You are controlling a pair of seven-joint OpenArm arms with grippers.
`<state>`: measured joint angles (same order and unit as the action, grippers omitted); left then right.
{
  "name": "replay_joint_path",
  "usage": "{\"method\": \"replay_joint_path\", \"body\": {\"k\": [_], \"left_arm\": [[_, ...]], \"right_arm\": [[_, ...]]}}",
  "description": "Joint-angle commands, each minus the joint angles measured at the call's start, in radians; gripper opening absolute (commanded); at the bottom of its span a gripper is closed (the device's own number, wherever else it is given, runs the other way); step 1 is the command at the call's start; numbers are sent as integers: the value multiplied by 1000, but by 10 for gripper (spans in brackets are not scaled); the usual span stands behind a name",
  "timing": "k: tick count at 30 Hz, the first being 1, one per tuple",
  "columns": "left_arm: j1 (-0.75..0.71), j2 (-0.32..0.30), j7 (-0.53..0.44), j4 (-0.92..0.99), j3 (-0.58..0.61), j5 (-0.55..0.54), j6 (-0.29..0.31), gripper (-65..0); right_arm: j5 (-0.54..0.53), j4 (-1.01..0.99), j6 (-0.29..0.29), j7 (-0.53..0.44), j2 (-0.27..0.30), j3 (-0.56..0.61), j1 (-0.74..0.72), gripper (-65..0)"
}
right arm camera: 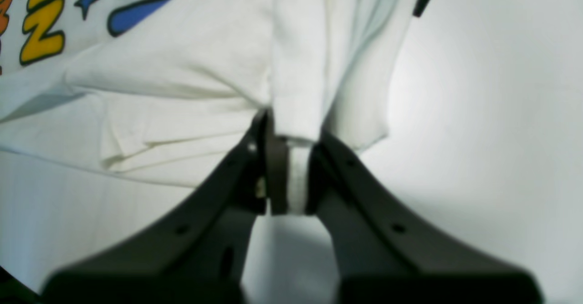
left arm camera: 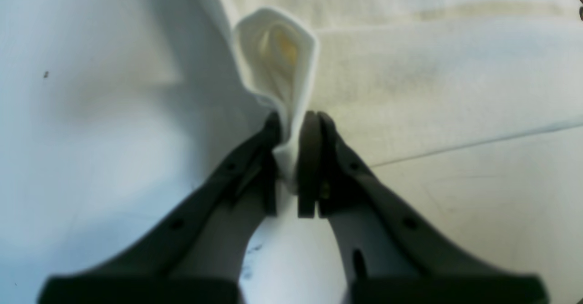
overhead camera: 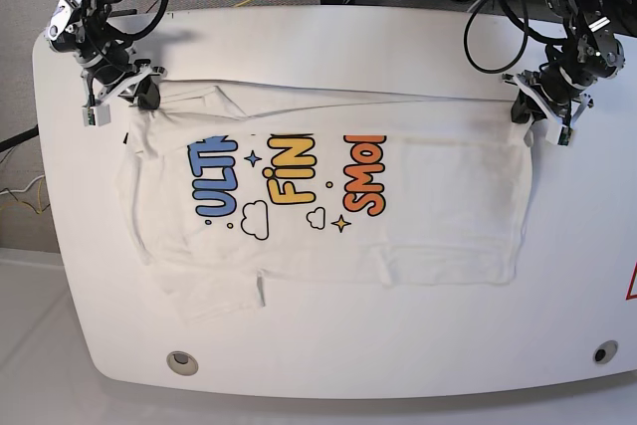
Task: Fold the T-shirt properly
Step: 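Pull the folded edge with both grippers toward the robot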
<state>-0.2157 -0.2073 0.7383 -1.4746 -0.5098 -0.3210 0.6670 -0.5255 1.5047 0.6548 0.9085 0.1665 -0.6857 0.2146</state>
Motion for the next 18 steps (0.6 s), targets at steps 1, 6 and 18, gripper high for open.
{"method": "replay_joint_path", "body": {"k": [1,6,18], "left_arm": [[-37,7,99,10,-19,73,-8,-627],[-63,21,100,9,-49,76,-8,-627],[-109,24,100,9,-51,76,-8,-627]], "right_arm": [[49,20,-10,50,12,-4,24,-650],[48,95,-10,50,3,-4,67,-650],[55,132,-10,50,-12,-4,102,-650]]}}
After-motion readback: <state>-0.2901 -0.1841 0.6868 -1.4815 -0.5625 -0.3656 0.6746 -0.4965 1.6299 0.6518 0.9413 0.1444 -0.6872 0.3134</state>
